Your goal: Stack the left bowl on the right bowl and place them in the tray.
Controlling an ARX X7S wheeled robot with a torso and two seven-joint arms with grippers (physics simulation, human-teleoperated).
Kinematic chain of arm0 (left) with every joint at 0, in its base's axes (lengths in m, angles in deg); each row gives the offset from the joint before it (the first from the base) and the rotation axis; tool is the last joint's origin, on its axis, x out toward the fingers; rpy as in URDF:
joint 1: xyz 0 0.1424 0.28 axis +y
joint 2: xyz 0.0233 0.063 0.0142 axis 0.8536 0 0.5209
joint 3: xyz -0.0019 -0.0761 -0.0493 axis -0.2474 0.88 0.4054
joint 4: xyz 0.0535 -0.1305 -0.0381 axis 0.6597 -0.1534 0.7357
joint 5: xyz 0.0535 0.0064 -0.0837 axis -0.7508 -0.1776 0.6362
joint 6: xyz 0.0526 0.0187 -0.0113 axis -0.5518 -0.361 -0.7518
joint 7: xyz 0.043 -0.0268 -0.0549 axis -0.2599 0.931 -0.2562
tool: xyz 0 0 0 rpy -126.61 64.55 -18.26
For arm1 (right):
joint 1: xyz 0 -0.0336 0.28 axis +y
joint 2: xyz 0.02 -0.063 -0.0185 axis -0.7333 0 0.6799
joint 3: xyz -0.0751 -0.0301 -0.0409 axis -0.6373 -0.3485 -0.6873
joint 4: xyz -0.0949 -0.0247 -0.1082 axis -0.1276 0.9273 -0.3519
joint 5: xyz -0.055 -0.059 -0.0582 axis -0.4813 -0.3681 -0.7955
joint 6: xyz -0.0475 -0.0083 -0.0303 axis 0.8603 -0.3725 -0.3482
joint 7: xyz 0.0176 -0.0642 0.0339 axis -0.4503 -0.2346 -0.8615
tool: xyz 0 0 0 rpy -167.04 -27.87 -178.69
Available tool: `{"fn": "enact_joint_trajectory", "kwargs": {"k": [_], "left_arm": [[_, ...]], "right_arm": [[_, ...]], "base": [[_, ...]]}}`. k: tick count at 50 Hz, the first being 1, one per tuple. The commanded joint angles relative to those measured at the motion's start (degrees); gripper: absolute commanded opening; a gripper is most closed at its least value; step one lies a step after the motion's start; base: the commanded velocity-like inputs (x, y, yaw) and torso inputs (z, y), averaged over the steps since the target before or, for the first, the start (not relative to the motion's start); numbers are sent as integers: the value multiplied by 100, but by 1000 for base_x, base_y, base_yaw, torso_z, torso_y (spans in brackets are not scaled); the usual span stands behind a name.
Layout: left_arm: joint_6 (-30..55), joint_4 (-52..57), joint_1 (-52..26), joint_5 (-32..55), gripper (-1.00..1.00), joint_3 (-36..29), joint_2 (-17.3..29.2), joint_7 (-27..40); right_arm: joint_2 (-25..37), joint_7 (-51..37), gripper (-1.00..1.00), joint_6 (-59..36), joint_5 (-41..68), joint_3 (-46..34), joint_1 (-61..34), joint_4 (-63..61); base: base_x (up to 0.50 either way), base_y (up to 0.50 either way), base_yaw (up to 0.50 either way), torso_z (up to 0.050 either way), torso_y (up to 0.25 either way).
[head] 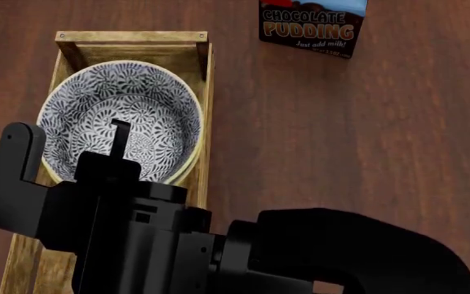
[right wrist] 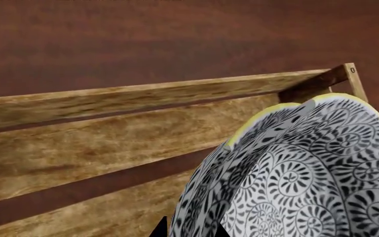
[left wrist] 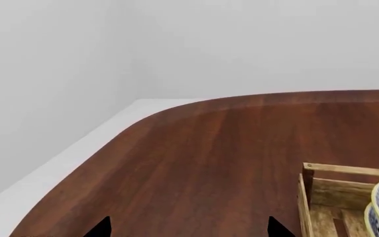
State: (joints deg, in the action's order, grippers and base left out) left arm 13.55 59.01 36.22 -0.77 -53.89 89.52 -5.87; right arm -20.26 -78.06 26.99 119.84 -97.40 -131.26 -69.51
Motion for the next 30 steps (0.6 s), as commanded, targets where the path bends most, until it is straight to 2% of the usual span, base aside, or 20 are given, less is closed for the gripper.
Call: {"fn": "enact_joint_trajectory", "kwargs": {"k": [1,30], "left_arm": [[-57,4,72,84,100,116,-5,-14],[-114,7,135,147,100,196,3,2]], "right_arm": [[-14,536,-100,0,-498,46,2,-18],[-14,955,-100,93,-1028,41,380,72]], "base": [[0,0,0,0,0],[0,0,0,0,1]]}}
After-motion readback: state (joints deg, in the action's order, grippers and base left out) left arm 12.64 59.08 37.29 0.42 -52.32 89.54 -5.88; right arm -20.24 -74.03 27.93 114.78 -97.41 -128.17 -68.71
